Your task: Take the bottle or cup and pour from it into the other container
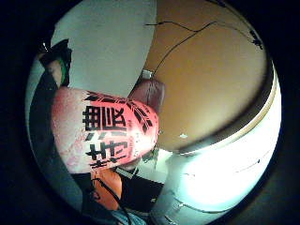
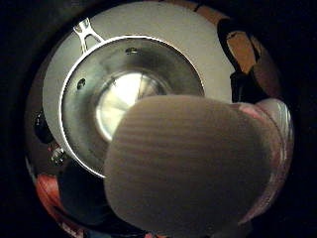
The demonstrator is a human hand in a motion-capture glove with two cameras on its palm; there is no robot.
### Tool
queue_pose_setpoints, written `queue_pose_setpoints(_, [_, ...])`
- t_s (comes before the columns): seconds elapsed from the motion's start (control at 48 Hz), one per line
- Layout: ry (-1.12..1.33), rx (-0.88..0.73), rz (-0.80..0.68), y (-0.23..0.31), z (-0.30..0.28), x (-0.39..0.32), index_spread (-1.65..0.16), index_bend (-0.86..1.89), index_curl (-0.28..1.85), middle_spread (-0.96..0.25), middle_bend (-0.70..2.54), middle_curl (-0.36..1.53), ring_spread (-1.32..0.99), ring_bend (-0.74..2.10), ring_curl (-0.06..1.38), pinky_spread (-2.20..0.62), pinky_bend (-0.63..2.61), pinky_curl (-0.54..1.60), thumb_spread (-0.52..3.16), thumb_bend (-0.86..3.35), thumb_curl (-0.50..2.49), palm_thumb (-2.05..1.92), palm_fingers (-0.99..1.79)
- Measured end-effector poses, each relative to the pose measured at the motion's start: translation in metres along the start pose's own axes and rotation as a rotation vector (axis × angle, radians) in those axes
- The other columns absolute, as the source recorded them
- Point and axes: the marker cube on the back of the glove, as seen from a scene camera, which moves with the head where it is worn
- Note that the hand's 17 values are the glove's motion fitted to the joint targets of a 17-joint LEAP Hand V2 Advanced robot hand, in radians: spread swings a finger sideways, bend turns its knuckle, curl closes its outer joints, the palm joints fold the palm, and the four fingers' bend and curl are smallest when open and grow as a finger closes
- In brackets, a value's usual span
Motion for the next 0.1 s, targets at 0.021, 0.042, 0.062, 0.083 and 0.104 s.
queue_pose_setpoints(0.021, [-0.003,0.001,0.001,0.0002,0.0004,-0.0005,-0.24,0.16,0.45,-0.17,0.26,0.48,-0.27,0.31,0.42,-0.22,0.30,0.37,0.28,-0.04,0.72,0.99,1.16])
queue_pose_setpoints(0.042, [-0.007,0.003,0.001,0.0004,0.0007,-0.0011,-0.24,0.16,0.45,-0.17,0.26,0.48,-0.27,0.31,0.42,-0.22,0.30,0.37,0.28,-0.04,0.72,0.99,1.16])
queue_pose_setpoints(0.062, [-0.010,0.003,-0.001,0.0007,0.0010,-0.0017,-0.24,0.16,0.44,-0.17,0.26,0.48,-0.27,0.32,0.42,-0.22,0.31,0.38,0.28,-0.04,0.72,0.99,1.17])
queue_pose_setpoints(0.083, [-0.014,0.003,-0.003,0.0010,0.0012,-0.0021,-0.23,0.16,0.44,-0.17,0.26,0.48,-0.27,0.32,0.42,-0.22,0.31,0.37,0.28,-0.04,0.72,0.99,1.17])
queue_pose_setpoints(0.104, [-0.016,0.003,-0.004,0.0011,0.0013,-0.0023,-0.23,0.16,0.44,-0.17,0.26,0.48,-0.27,0.32,0.42,-0.22,0.31,0.38,0.28,-0.04,0.72,0.99,1.17])
